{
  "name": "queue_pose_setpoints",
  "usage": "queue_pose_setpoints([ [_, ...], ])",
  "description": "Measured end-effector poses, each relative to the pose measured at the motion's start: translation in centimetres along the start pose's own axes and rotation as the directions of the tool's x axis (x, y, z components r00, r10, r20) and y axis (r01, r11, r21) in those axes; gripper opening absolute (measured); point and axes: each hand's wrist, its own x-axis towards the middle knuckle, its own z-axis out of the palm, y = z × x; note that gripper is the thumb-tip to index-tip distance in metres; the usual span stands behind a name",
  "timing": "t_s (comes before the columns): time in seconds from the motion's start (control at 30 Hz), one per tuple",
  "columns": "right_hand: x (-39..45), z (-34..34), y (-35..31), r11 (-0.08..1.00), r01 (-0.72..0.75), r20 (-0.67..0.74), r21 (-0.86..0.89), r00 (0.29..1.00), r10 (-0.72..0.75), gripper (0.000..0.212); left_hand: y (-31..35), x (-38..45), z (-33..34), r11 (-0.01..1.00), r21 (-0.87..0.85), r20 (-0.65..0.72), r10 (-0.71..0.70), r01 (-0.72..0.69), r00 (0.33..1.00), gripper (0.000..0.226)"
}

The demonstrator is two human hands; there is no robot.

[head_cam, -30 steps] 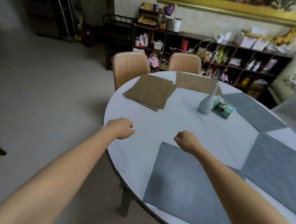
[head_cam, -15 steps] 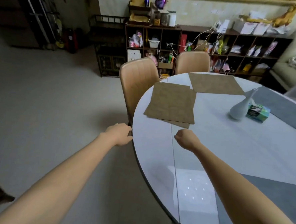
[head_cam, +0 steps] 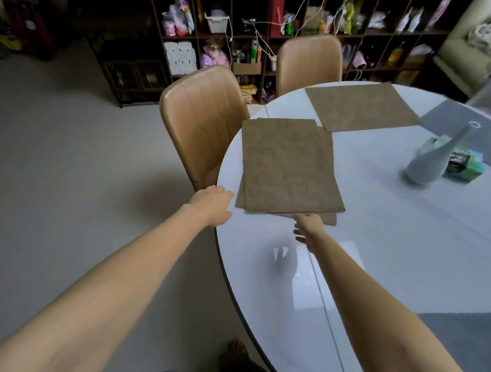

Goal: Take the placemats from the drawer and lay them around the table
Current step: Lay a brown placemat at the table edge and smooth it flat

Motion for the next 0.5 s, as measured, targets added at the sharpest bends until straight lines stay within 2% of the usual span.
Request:
queue_pose_setpoints([
  [0.1,1.6,2.7,-1.0,0.971,-0.147,0.01,0.188,0.989,0.148,0.035,-1.7,4.3,0.4,0.996,0.032,0.055,0.083,-0.085,0.995,0.048],
  [0.2,3.1,4.8,-2.1,0.897,-0.218,-0.023,0.385,0.969,0.246,0.039,-2.8,8.7,1.5,0.982,0.042,0.096,0.182,-0.186,0.979,0.042],
  [0.27,4.2,6.0,-2.5,0.843,-0.226,-0.067,0.488,0.953,0.295,0.034,-3.2,11.2,2.5,0.96,0.043,0.111,0.272,-0.278,0.956,0.048],
  [0.37,4.9,8.0,-3.0,0.762,-0.247,-0.118,0.599,0.914,0.389,0.008,-3.8,13.2,3.8,0.898,0.088,0.199,0.408,-0.431,0.891,0.063],
  [0.43,5.5,9.2,-3.3,0.705,-0.227,-0.157,0.672,0.887,0.435,0.013,-4.5,14.0,4.2,0.834,0.125,0.254,0.497,-0.538,0.83,0.067],
  [0.5,6.1,10.1,-3.8,0.676,-0.192,-0.206,0.711,0.862,0.462,0.008,-5.1,15.1,4.2,0.778,0.131,0.306,0.558,-0.614,0.772,0.069],
])
